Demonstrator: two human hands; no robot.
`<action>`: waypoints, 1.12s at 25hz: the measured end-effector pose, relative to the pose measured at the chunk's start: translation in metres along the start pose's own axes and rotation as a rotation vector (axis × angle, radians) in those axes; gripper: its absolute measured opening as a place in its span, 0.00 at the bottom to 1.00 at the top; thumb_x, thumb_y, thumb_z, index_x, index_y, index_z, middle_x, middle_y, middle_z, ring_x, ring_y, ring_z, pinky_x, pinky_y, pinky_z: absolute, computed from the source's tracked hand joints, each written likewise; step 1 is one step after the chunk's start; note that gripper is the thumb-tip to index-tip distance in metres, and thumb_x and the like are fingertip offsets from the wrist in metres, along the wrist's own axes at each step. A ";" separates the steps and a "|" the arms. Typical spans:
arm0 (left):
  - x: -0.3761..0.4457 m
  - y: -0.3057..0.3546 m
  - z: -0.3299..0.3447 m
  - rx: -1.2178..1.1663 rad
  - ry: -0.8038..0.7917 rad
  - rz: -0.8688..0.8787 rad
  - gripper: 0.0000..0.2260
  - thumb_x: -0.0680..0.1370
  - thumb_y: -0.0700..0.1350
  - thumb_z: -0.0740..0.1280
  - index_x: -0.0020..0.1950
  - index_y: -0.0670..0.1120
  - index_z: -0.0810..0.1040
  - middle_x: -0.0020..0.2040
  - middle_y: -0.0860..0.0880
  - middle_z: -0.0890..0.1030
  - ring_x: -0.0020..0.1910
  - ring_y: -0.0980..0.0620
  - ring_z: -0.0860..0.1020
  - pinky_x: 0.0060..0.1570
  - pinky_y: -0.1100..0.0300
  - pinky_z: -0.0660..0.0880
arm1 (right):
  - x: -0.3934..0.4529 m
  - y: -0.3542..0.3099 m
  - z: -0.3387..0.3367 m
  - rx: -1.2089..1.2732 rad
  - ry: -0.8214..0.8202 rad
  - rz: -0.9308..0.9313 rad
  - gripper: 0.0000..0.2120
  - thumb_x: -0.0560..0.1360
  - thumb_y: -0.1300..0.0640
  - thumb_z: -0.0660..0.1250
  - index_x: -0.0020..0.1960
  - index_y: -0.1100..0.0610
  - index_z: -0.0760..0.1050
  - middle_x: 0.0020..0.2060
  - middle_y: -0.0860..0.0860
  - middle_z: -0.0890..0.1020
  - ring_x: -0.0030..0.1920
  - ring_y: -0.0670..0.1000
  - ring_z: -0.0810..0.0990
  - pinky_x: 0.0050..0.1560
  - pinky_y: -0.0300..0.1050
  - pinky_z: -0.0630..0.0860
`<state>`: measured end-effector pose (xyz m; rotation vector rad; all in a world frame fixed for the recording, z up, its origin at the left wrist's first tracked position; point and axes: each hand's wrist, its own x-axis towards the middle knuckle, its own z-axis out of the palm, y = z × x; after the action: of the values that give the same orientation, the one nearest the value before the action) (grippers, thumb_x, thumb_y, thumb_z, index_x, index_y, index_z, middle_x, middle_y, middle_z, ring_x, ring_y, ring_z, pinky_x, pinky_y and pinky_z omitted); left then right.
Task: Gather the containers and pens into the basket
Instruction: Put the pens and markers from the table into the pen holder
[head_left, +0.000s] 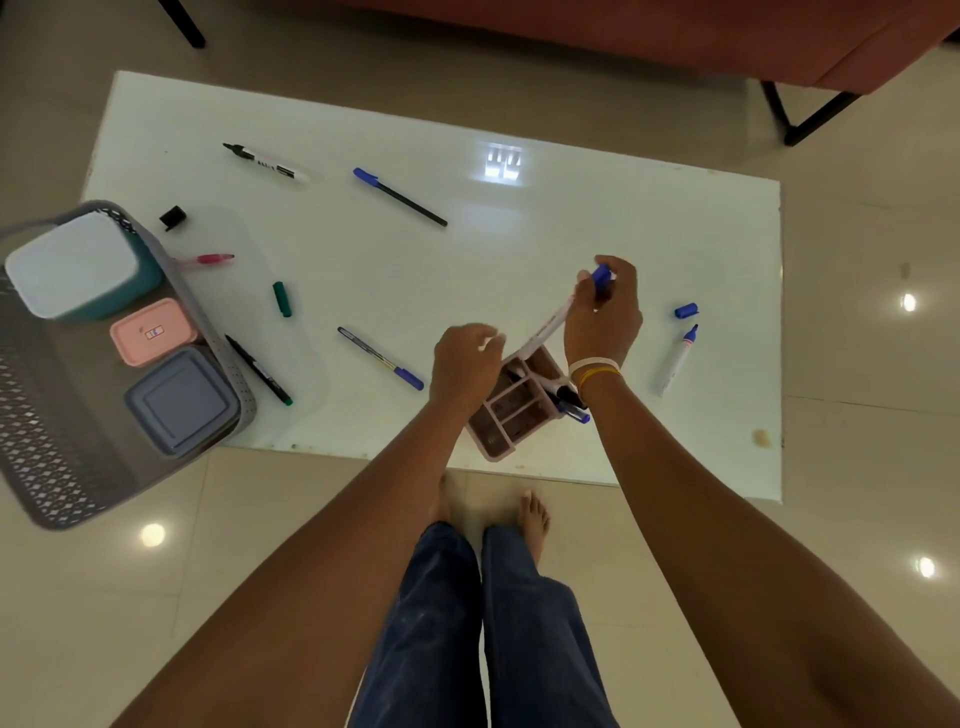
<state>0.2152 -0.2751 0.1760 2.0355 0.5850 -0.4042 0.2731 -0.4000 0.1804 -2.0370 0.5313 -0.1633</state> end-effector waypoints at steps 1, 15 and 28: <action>-0.007 -0.011 -0.003 0.033 0.014 -0.015 0.11 0.80 0.45 0.63 0.59 0.44 0.80 0.57 0.46 0.80 0.56 0.50 0.78 0.53 0.64 0.68 | -0.004 -0.001 -0.006 -0.033 0.043 -0.074 0.08 0.79 0.56 0.63 0.57 0.54 0.73 0.36 0.46 0.76 0.37 0.47 0.78 0.40 0.32 0.74; -0.056 -0.044 0.030 -0.109 -0.103 -0.179 0.15 0.78 0.40 0.63 0.64 0.46 0.71 0.53 0.50 0.77 0.57 0.44 0.78 0.52 0.50 0.79 | -0.026 0.058 -0.063 -0.189 -0.255 -0.097 0.10 0.78 0.56 0.61 0.51 0.58 0.80 0.46 0.50 0.83 0.44 0.46 0.79 0.44 0.27 0.71; -0.013 0.036 0.089 0.293 0.160 0.077 0.13 0.81 0.44 0.57 0.63 0.48 0.74 0.58 0.46 0.77 0.56 0.47 0.77 0.58 0.52 0.69 | 0.061 0.123 -0.122 -0.372 -0.145 0.432 0.17 0.76 0.59 0.63 0.63 0.60 0.71 0.61 0.59 0.77 0.61 0.59 0.76 0.56 0.46 0.72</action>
<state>0.2202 -0.3709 0.1642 2.3797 0.5676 -0.2957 0.2500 -0.5754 0.1311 -2.2095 0.9482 0.3651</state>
